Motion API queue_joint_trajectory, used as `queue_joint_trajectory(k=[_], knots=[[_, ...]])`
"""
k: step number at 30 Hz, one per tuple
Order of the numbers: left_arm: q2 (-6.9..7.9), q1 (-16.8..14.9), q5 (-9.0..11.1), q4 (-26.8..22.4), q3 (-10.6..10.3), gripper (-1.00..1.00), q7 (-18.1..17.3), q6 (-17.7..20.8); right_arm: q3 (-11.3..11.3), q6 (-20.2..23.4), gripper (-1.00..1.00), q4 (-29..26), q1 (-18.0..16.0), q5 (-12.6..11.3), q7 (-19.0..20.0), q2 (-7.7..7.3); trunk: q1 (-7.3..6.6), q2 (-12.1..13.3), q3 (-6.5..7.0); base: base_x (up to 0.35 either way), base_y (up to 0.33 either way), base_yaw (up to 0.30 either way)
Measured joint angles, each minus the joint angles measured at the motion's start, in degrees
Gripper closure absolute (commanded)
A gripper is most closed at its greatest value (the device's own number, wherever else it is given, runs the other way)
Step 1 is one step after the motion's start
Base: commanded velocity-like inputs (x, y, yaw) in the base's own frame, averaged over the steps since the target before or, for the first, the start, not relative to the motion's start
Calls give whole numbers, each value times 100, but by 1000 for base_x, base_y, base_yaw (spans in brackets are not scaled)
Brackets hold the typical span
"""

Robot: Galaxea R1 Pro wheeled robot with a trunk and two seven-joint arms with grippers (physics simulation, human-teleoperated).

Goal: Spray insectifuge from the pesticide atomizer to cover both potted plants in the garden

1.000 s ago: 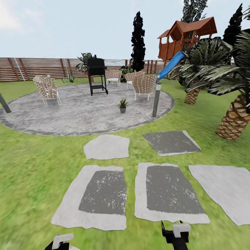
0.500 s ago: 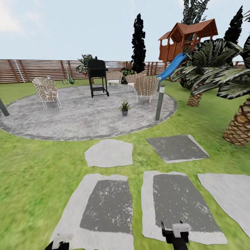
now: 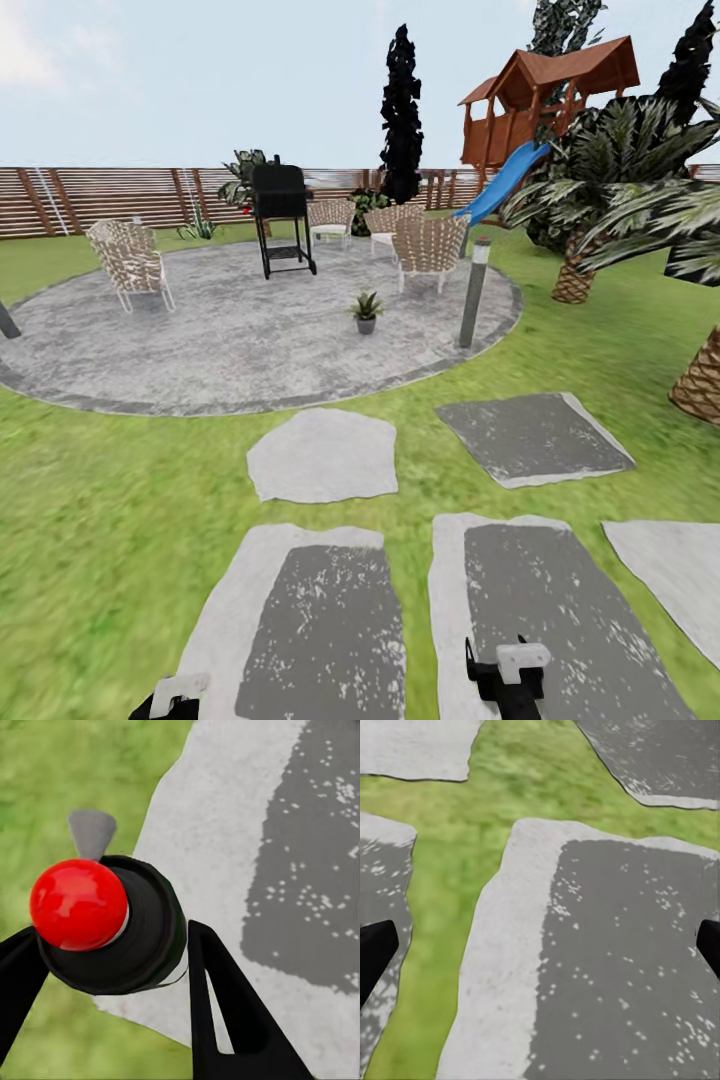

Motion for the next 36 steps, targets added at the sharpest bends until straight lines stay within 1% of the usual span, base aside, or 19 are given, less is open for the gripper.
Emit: queue_joint_trajectory(k=[36], knots=[[0, 0, 0, 2, -3, 100, -1, 0, 16, 4, -100, -1, 1, 23, 11, -8, 0, 0, 0, 325, 132, 0]])
